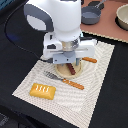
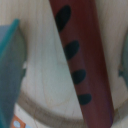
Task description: Interact with the objects in diverse but meaningful ways.
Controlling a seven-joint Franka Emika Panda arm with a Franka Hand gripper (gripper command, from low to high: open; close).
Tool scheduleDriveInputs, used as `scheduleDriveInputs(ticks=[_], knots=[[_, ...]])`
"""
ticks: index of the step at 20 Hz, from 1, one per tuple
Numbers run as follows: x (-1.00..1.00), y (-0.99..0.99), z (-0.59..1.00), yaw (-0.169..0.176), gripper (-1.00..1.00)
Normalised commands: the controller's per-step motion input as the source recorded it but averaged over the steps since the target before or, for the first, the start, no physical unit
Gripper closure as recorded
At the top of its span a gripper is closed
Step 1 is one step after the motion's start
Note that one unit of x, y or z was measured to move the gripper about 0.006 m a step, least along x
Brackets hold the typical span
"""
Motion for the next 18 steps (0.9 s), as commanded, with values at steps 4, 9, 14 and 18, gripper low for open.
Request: scheduleDriveInputs(ticks=[4,9,14,18], knots=[[0.4,0.0,0.0,-0.048,1.0],[0.37,0.0,0.35,-0.019,1.0],[0.04,0.02,1.0,-0.019,1.0],[-0.06,0.17,1.0,0.0,1.0]])
